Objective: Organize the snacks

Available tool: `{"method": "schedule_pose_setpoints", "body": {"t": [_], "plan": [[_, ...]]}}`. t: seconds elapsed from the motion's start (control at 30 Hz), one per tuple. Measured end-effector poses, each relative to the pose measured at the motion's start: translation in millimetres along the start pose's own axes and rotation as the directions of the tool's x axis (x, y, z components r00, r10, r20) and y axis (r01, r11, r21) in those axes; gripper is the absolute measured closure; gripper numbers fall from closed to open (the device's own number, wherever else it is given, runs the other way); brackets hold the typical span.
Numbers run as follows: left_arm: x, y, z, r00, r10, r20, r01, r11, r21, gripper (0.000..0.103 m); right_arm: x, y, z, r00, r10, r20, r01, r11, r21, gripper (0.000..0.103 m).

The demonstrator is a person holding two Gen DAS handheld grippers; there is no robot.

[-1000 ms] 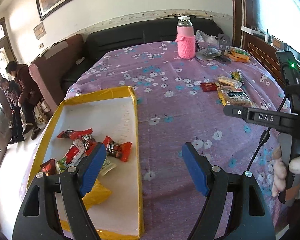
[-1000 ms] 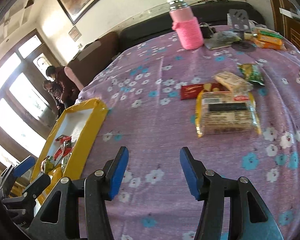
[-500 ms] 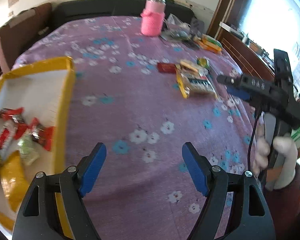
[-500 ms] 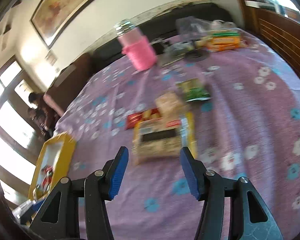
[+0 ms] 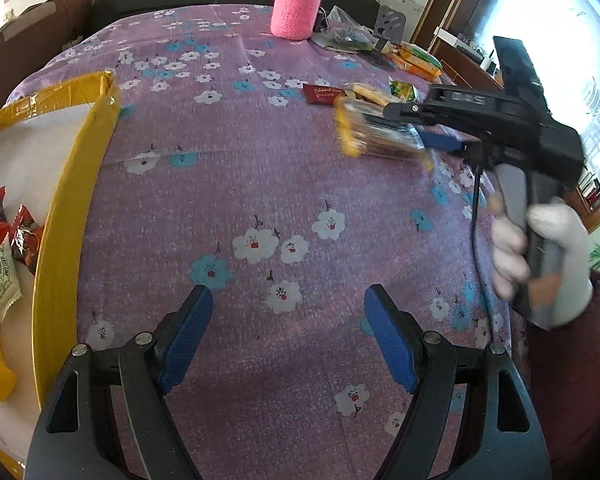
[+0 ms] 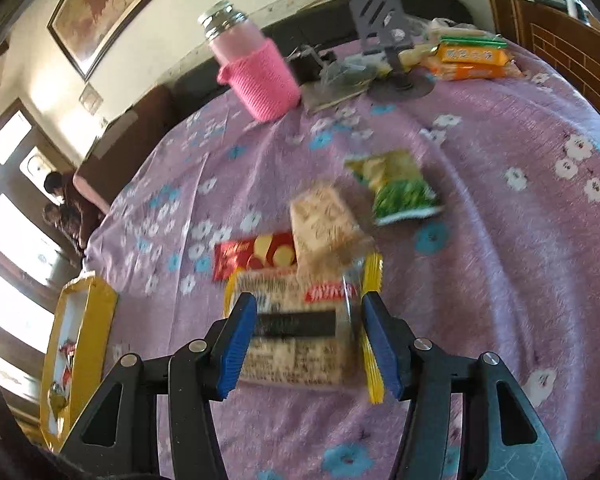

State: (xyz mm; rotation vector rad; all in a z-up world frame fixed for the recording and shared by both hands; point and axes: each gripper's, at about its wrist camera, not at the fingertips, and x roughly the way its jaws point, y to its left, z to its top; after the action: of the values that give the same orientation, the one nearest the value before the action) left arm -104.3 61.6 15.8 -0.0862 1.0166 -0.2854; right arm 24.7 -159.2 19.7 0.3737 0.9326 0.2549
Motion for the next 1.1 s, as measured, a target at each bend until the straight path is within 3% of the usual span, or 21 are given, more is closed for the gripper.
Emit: {"method": "schedule_pose_setpoints", "body": {"t": [0.07,0.1,0.17,0.2,0.3,0.43,0.57,0.67,0.77,0.87,1.0,1.1], "plan": [[0.0,0.1,0.2,1.000,-0.004,0.001,0.004,1.000,-0.001,0.025,0.2,4.5,-10.5,0.983,0.161,-0.090,-0.159,0.987,0.029,0.046],[0.0,0.0,-0.1,1.000,-0.006,0.002,0.006,1.000,0.000,0.025,0.6,8.1,-14.7,0.964,0.233,-0.127,-0.231,0.972,0.036,0.046],[-0.3,1.1,-0.5,1.000,-0.013,0.007,0.013,1.000,0.001,0.025,-1.3,16.2,-20.5,0.896,0.398,-0.198,-0.397,0.917,0.048,0.046],[-0.5,2.0,-0.8,1.000,-0.018,0.013,0.018,1.000,0.002,0.025,-6.7,17.8,-20.4,0.895,0.406,-0.183,-0.407,0.913,0.039,0.047],[-0.6,2.5,-1.5,0.999,-0.032,0.025,0.032,0.999,0.002,0.021,-19.0,19.7,-8.0,0.957,0.279,-0.078,-0.280,0.960,0.000,0.046],[-1.0,0.0,-3.9,0.999,-0.026,0.040,0.026,1.000,0.014,0.019,-4.7,31.8,7.1,0.991,0.133,-0.014,-0.134,0.991,-0.031,0.044],[-1.6,2.5,-4.4,0.997,-0.056,0.050,0.056,0.998,0.008,0.015,24.9,48.5,13.1,1.000,-0.002,-0.028,-0.001,0.995,-0.104,0.044],[-1.0,1.2,-4.1,0.997,-0.064,0.049,0.064,0.998,0.014,0.011,40.3,53.0,11.2,0.997,-0.058,-0.055,0.051,0.991,-0.127,0.046],[-0.6,1.2,-3.6,0.996,-0.069,0.049,0.068,0.998,0.016,0.010,39.1,49.1,6.4,0.996,-0.062,-0.070,0.055,0.993,-0.102,0.051],[-1.0,3.9,-3.4,0.995,-0.084,0.053,0.084,0.996,0.005,0.010,31.4,51.5,-5.8,0.992,-0.008,-0.130,0.000,0.998,-0.063,0.063],[-1.5,5.8,-3.5,0.994,-0.097,0.057,0.097,0.995,-0.003,0.010,25.1,74.2,-29.2,0.980,0.031,-0.196,-0.053,0.993,-0.106,0.063],[-2.5,8.1,-4.2,0.992,-0.111,0.062,0.112,0.994,-0.013,0.010,26.6,91.0,-43.9,0.957,0.107,-0.269,-0.149,0.978,-0.143,0.061]]}}
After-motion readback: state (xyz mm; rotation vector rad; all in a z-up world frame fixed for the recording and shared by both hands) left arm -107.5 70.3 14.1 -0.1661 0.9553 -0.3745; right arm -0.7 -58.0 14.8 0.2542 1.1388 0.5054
